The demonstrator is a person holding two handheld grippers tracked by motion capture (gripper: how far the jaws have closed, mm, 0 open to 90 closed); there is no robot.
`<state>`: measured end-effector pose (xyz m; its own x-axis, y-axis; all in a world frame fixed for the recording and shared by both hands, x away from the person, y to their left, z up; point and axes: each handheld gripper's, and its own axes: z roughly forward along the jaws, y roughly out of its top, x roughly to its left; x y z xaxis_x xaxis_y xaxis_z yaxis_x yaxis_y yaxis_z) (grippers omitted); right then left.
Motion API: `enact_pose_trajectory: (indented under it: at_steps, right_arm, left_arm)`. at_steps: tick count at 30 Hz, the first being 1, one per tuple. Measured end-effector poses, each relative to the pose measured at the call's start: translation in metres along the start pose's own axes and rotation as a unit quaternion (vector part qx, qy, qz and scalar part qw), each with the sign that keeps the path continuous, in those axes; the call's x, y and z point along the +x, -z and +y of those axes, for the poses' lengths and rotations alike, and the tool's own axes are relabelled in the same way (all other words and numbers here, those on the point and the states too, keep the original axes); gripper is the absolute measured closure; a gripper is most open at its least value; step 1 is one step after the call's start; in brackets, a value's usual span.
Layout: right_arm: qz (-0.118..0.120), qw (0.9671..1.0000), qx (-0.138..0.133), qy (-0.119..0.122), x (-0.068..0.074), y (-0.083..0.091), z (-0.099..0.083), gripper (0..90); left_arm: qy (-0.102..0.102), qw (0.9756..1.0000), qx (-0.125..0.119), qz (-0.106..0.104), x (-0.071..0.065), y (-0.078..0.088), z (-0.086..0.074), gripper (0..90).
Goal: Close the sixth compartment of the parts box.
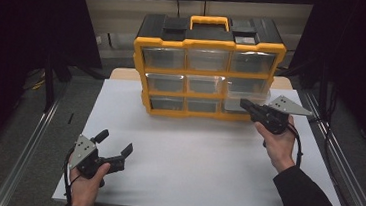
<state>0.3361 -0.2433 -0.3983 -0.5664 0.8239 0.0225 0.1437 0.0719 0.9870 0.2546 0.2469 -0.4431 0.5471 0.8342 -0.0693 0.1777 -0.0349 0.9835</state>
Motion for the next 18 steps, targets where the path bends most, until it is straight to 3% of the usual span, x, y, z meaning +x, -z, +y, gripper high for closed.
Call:
enact_pose_trajectory:
  at_steps: [9, 11, 18]
  right_arm:
    - [-0.005, 1.0, -0.006, -0.003, -0.002, -0.0024, -0.0004, 90.0]
    - [-0.005, 1.0, -0.005, -0.003, -0.0023, -0.0022, 0.0, 90.0]
    - [-0.009, 1.0, -0.003, 0.002, -0.0057, -0.0036, 0.0033, 90.0]
  left_arm:
    - [0.014, 0.9999, -0.006, 0.003, -0.0017, -0.0006, -0.0006, 3.8]
    - [0.007, 1.0, -0.003, 0.0, -0.001, -0.0004, -0.0002, 3.8]
    - [0.009, 0.9999, -0.004, 0.0, -0.0009, -0.0008, -0.0005, 3.8]
